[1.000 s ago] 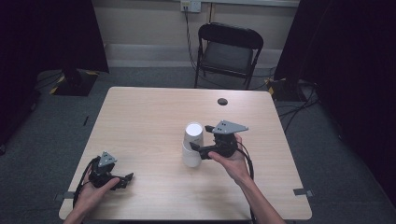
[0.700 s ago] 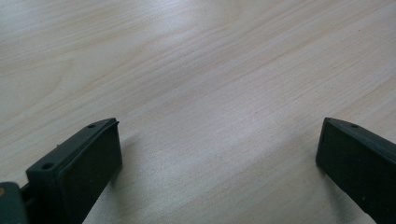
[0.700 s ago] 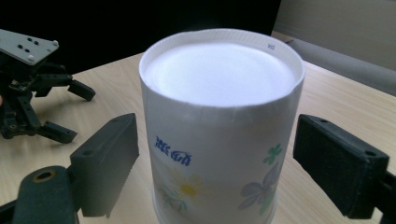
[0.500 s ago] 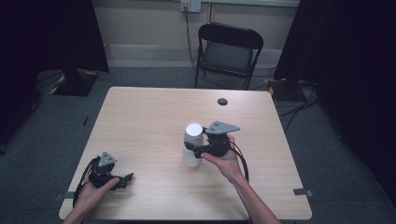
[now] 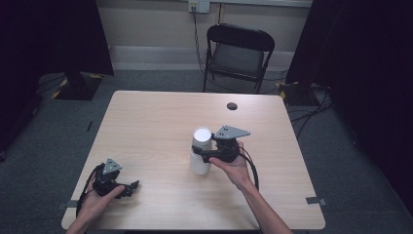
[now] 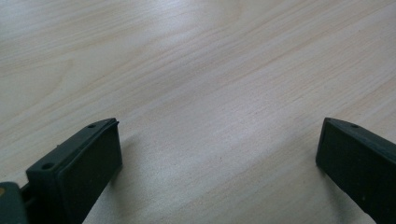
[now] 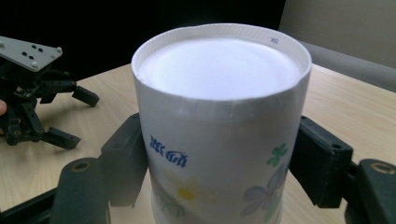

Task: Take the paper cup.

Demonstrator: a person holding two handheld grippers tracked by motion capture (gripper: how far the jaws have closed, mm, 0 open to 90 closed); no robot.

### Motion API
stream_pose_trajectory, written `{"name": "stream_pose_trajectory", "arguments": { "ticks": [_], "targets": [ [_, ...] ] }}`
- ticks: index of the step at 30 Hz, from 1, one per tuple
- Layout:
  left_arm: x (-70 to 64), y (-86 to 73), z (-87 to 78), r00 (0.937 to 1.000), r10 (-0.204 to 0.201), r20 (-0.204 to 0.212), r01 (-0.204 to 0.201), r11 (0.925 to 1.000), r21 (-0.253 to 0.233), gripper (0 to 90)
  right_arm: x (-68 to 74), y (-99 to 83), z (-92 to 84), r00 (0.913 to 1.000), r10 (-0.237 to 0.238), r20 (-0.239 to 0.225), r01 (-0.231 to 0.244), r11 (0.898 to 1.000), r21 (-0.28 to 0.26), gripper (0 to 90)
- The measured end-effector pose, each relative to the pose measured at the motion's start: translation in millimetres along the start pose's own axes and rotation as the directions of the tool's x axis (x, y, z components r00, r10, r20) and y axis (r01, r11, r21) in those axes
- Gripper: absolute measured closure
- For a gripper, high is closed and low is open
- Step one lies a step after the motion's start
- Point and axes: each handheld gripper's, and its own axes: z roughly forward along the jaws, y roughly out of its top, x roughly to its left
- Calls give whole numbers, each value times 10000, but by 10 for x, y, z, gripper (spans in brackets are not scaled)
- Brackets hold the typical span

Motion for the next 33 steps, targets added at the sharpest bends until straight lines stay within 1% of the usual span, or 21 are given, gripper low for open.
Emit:
{"name": "stream_pose_trajectory", "arguments": {
  "ticks": [8, 11, 17, 18, 25, 30, 33],
  "targets": [
    [0, 0, 0, 10000, 2, -1, -2, 10000, 2, 0, 8, 37, -19, 10000, 44, 57, -43, 9999, -151, 284],
    [0, 0, 0, 10000, 2, -2, -2, 10000, 3, 0, 4, 50, -34, 9999, 140, 16, -139, 9996, -259, 286],
    [0, 0, 0, 10000, -9, -9, 9, 10000, 4, 0, 7, 66, -45, 9999, 144, 49, -142, 9994, -310, 287],
    [-3, 4, 4, 9998, -145, -121, 145, 9999, -14, 0, 7, 78, -54, 9999, 73, 114, -69, 9994, -326, 287],
    [-3, 7, 6, 9998, -145, -153, 145, 9999, 7, 0, -6, 125, -101, 9999, 135, 21, -134, 9979, -637, 290],
    [-3, 7, 6, 9998, -145, -152, 145, 9999, 6, 0, 0, 158, -140, 9999, 126, 48, -121, 9960, -890, 296],
    [-3, 7, 6, 9998, -148, -150, 148, 9999, 3, 0, -3, 165, -154, 9999, 150, 35, -146, 9955, -940, 297]
  ]
}}
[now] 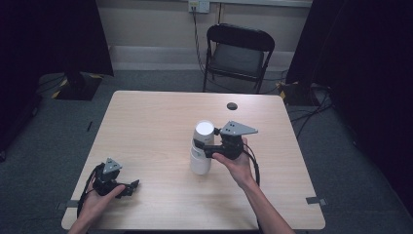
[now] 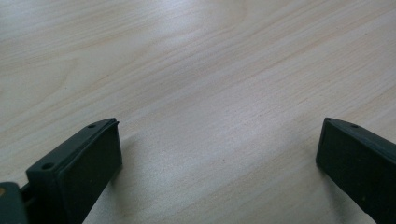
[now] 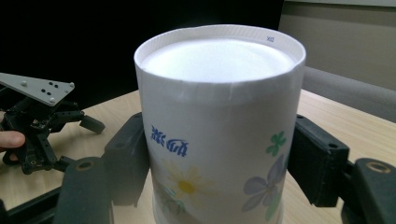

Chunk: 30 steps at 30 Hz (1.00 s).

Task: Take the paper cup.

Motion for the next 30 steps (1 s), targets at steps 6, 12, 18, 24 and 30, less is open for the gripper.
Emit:
{"name": "stream_pose_trajectory", "arguments": {
  "ticks": [6, 12, 18, 24, 30],
  "targets": [
    [0, 0, 0, 10000, 2, -3, -2, 10000, 2, 0, 1, 44, -34, 10000, 37, -40, -38, 9997, -256, 298],
    [0, 0, 0, 10000, 2, -3, -2, 10000, 0, 0, -3, 85, -75, 9999, 124, -95, -129, 9985, -539, 299],
    [-6, -1, -2, 10000, -6, -35, 6, 10000, -19, 4, -1, 121, -116, 9997, 172, -156, -182, 9974, -692, 299],
    [-12, -4, -27, 9997, 191, 154, -190, 9998, -65, 69, 1, 161, -160, 9996, 160, -249, -179, 9968, -781, 299],
    [7, 1, -66, 9983, -316, 494, 330, 9990, -289, 162, 3, 215, -220, 9991, 225, -356, -260, 9945, -1014, 299]
  ]
}}
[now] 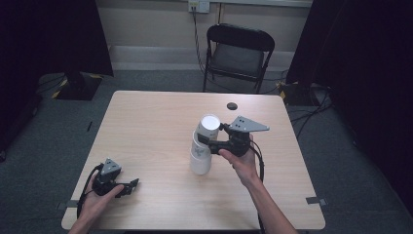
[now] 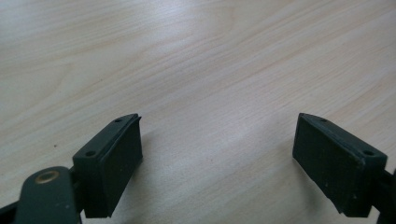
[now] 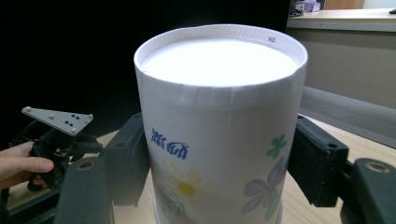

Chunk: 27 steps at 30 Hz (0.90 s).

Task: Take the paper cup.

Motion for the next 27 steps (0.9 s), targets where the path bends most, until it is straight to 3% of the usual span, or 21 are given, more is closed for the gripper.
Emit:
{"name": "stream_pose_trajectory", "arguments": {
  "ticks": [1, 4, 12, 16, 19, 20, 21, 24, 25, 27],
  "targets": [
    [24, 4, -25, 9998, -200, 63, 201, 9997, -111, 167, 6, 24, -24, 10000, 23, -48, -23, 10000, -36, 299],
    [30, 18, -68, 9995, -308, 60, 310, 9983, -488, 173, 17, 54, -58, 9999, 108, -52, -108, 9999, 46, 300],
    [-62, 95, -176, 9990, -369, 265, 399, 9918, -1217, 179, 94, 123, -205, 10000, -10, -51, 11, 9998, 209, 302],
    [-211, 192, -267, 9985, -159, 517, 260, 9794, -2003, 245, 117, 163, -338, 9998, 208, -19, -208, 9997, 118, 303],
    [-294, 228, -296, 9969, -84, 787, 261, 9735, -2271, 257, 125, 157, -408, 9988, 485, 22, -486, 9982, 347, 304],
    [-336, 249, -310, 9970, 97, 767, 89, 9712, -2382, 257, 130, 148, -431, 9986, 538, 0, -538, 9978, 378, 305],
    [-420, 292, -336, 9961, 427, 767, -209, 9639, -2655, 257, 134, 138, -453, 9983, 588, -13, -587, 9974, 419, 305],
    [-544, 359, -365, 9926, 775, 938, -468, 9549, -2933, 264, 141, 106, -514, 9964, 852, -23, -850, 9949, 541, 306],
    [-544, 359, -365, 9926, 775, 938, -468, 9549, -2933, 268, 143, 96, -533, 9963, 862, -36, -859, 9946, 586, 306],
    [-680, 430, -382, 9865, 1187, 1125, -790, 9481, -3081, 280, 159, 80, -565, 9961, 886, -28, -882, 9935, 726, 307]
  ]
}}
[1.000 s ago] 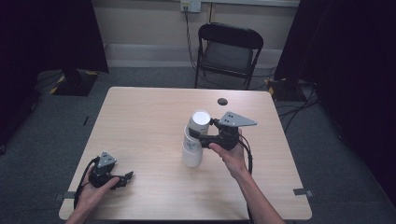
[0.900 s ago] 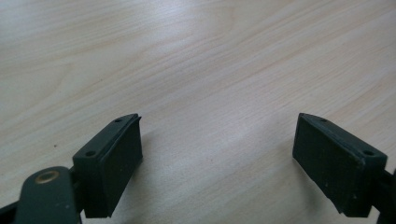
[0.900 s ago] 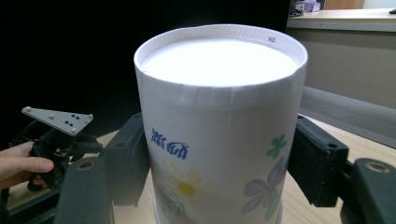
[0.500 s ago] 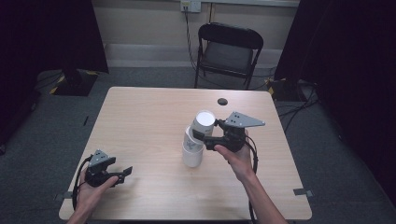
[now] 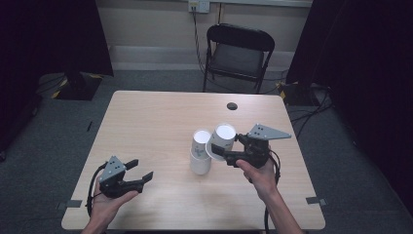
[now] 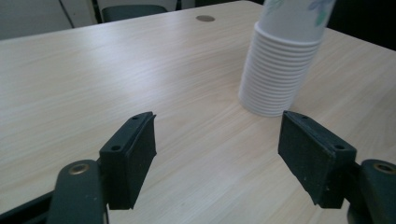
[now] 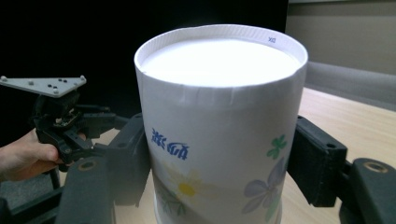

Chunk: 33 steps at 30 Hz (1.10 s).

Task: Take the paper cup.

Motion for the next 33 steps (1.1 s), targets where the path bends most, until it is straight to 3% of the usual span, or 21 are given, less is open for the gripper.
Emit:
{"name": "stream_pose_trajectory", "arguments": {
  "ticks": [7, 9, 13, 16, 20, 21, 23, 27, 28, 29, 30, 33],
  "targets": [
    [-293, 298, 87, 9924, 994, 721, -955, 9938, -562, 337, 70, -32, -74, 9993, 305, -219, -299, 9991, 285, 311],
    [-379, 375, 133, 9865, 1391, 859, -1307, 9867, -963, 416, 91, -50, -84, 9987, 414, -290, -405, 9987, 303, 311],
    [-536, 467, 245, 9733, 1969, 1180, -1796, 9733, -1428, 410, 123, -96, -76, 9967, 699, -401, -677, 9962, 540, 312],
    [-640, 502, 298, 9632, 2311, 1371, -2059, 9626, -1760, 410, 148, -123, -79, 9952, 818, -535, -785, 9950, 617, 312],
    [-752, 492, 314, 9591, 2328, 1611, -1954, 9562, -2181, 480, 182, -154, -55, 9906, 1101, -816, -1042, 9919, 730, 313],
    [-775, 489, 311, 9540, 2490, 1672, -2117, 9539, -2126, 481, 193, -162, -43, 9892, 1171, -876, -1105, 9909, 775, 313],
    [-789, 483, 301, 9518, 2590, 1645, -2215, 9509, -2161, 493, 201, -170, -28, 9878, 1211, -980, -1135, 9904, 794, 313],
    [-841, 457, 280, 9494, 2732, 1553, -2334, 9440, -2334, 512, 231, -208, 37, 9727, 1835, -1418, -1706, 9805, 980, 314],
    [-841, 457, 280, 9494, 2732, 1553, -2334, 9440, -2334, 521, 231, -208, 37, 9727, 1835, -1418, -1706, 9805, 980, 314],
    [-872, 456, 280, 9424, 2954, 1567, -2544, 9375, -2373, 530, 241, -218, 56, 9645, 2078, -1631, -1927, 9757, 1040, 315],
    [-887, 455, 281, 9404, 2977, 1645, -2546, 9368, -2397, 536, 243, -219, 63, 9607, 2178, -1719, -2016, 9736, 1069, 315],
    [-933, 448, 299, 9432, 2938, 1553, -2503, 9355, -2495, 553, 246, -218, 70, 9549, 2342, -1824, -2174, 9701, 1075, 316]
  ]
}}
